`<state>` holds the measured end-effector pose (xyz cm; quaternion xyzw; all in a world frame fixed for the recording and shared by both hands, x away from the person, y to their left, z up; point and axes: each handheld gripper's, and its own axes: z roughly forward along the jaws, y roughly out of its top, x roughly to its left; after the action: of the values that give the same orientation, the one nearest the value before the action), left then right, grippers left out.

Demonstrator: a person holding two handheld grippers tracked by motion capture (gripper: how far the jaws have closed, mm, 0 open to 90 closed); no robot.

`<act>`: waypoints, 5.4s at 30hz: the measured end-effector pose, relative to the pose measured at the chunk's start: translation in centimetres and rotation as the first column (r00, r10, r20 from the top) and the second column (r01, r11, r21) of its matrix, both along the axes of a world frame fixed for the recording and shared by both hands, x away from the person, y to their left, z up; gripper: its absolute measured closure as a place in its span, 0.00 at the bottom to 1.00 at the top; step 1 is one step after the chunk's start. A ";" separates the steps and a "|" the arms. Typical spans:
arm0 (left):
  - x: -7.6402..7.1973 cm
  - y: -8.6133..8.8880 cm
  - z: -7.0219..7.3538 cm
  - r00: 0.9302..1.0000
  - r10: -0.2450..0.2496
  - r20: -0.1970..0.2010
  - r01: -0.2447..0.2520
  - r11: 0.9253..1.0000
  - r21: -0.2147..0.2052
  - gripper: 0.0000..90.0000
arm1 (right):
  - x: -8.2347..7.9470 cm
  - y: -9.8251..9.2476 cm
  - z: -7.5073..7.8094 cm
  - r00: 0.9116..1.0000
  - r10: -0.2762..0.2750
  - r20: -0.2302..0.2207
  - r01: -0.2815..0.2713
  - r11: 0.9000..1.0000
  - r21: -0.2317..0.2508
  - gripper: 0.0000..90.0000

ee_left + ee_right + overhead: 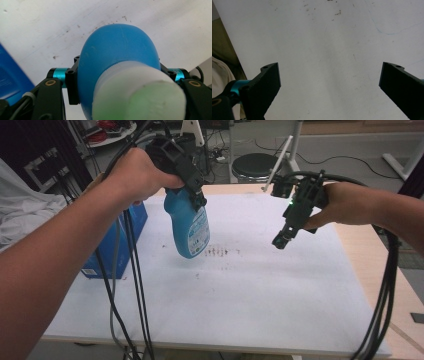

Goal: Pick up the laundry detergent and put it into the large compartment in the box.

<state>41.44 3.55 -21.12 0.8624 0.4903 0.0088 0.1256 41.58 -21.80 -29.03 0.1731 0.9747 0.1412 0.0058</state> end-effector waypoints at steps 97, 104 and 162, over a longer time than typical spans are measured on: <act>1.3 21.8 -5.3 0.913 -0.405 -0.052 0.408 0.902 0.139 0.42 | 2.0 -0.1 -1.8 0.996 -0.065 -0.069 0.065 0.998 -0.006 0.03; 1.6 21.9 -6.6 0.915 -0.395 -0.081 0.403 0.905 0.138 0.42 | 2.0 -0.2 -2.1 0.995 -0.066 -0.074 0.065 0.998 -0.009 0.03; -1.9 20.0 4.4 0.963 -0.200 0.180 0.213 0.975 -0.058 0.22 | 0.8 -0.7 -0.7 0.997 -0.065 -0.043 0.067 0.997 0.047 0.03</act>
<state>39.53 23.59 -16.73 0.8994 0.3848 0.0516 0.2010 42.40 -22.54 -29.74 0.2081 0.9647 0.1609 -0.0140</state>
